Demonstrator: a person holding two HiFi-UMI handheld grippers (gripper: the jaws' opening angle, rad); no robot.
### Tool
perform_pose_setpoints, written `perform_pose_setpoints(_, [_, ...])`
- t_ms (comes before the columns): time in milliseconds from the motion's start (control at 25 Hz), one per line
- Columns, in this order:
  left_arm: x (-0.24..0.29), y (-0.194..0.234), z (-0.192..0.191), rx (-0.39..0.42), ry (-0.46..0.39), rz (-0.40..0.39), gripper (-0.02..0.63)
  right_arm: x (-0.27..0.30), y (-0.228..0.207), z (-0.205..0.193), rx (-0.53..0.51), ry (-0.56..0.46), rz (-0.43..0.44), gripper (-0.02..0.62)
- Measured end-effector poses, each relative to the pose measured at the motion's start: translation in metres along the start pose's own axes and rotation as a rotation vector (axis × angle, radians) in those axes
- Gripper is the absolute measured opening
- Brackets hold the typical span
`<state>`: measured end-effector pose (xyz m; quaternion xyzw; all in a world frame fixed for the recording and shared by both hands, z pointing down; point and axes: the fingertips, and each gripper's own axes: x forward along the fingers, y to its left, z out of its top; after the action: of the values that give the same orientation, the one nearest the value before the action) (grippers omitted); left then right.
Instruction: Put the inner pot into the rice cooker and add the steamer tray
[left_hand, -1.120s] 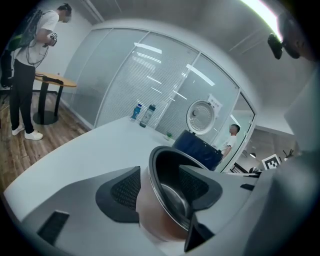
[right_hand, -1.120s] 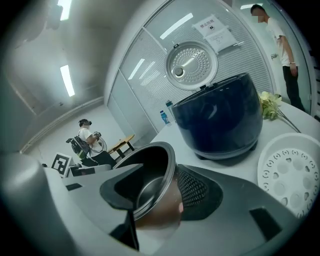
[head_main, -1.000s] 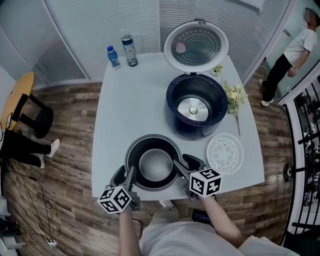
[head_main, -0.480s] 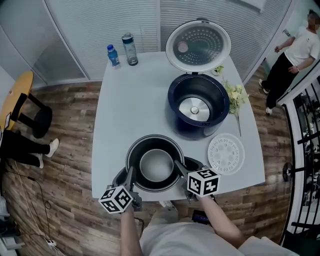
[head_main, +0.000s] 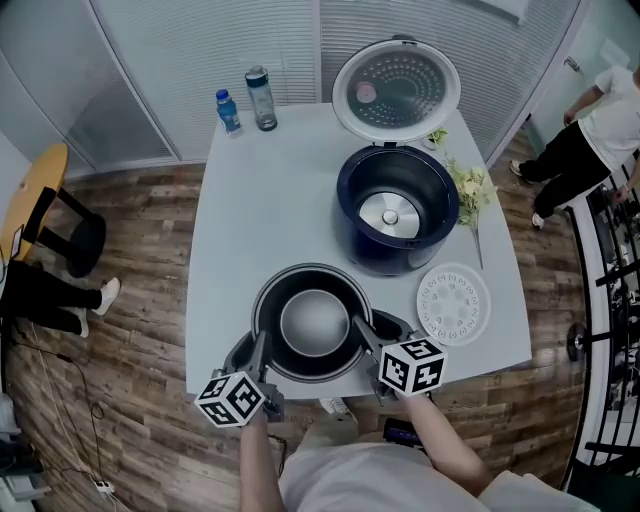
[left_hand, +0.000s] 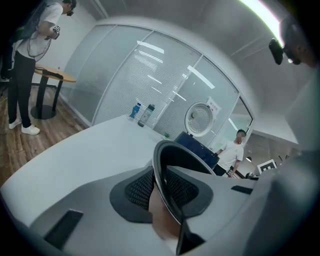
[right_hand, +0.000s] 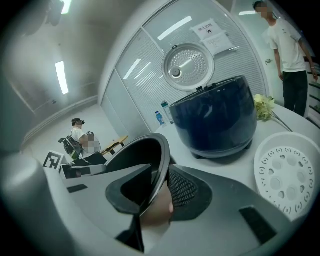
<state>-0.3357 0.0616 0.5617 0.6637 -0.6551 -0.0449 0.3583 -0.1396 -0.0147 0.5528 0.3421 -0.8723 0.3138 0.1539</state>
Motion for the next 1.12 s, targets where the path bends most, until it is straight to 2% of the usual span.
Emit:
perform_pose_setpoints(800, [-0.027,-0.061,0.079,0.075,-0.194,-0.120,0.078,-0.054,0.036,0.082,-0.111,-0.214,0.033,0.113])
perform_pose_setpoints(1120, [-0.034,-0.089,0.104,0.103,-0.249,-0.170,0.077,-0.076,0.040,0.107,-0.093,-0.282,0.043,0.112])
